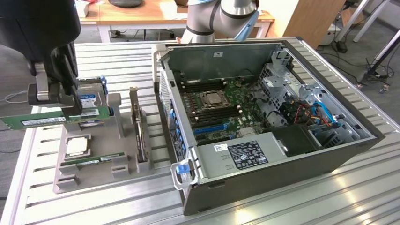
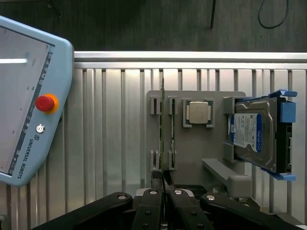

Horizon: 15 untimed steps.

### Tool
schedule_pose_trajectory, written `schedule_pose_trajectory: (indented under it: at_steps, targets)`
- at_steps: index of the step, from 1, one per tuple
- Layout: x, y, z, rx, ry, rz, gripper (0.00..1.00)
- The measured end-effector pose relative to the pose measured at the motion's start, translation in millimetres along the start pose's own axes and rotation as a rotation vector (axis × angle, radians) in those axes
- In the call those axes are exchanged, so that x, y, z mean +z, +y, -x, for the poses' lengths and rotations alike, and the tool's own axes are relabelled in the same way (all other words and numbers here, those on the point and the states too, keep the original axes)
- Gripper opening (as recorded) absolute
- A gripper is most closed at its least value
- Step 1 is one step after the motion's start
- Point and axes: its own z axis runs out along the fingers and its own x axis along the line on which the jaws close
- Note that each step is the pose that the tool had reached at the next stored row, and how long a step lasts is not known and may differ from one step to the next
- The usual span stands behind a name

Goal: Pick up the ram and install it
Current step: 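Pick up the ram and move it above insertion slot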

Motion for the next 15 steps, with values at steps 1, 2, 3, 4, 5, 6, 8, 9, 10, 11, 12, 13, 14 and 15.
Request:
schedule_pose_trajectory:
  at_steps: [1, 2, 3, 4, 5, 6, 8, 9, 10, 11, 12, 13, 14, 15]
  targets:
    - [0.0, 0.0, 0.0, 0.0, -0.0001, -0.0001, 0.12]
    - [0.0, 0.0, 0.0, 0.0, 0.0, -0.0001, 0.12]
    - [0.0, 0.0, 0.0, 0.0, 0.0, 0.0, 0.12]
    - [-0.1, 0.0, 0.0, 0.0, 0.0, 0.0, 0.12]
    - [-0.1, 0.0, 0.0, 0.0, 0.0001, 0.0001, 0.12]
    - [-0.1, 0.0, 0.0, 0.0, 0.0001, 0.0, 0.12]
    - [-0.1, 0.0, 0.0, 0.0, 0.0001, 0.0001, 0.12]
    - [-0.2, -0.1, 0.0, 0.0, 0.0002, 0.0001, 0.12]
    - [-0.3, -0.5, 0.1, 0.0, 0.0003, 0.0002, 0.12]
    - [-0.4, -1.2, 0.0, 0.0, 0.0003, 0.0003, 0.12]
    - [-0.3, -2.2, 0.0, 0.0, 0.0002, 0.0002, 0.12]
    - [-0.3, -3.7, 0.1, 0.0, 0.0002, 0.0002, 0.12]
    - [-0.4, -5.3, 0.2, 0.0, 0.0001, 0.0001, 0.12]
    - [-0.5, -7.0, 0.2, -0.001, 0.0002, 0.0001, 0.12]
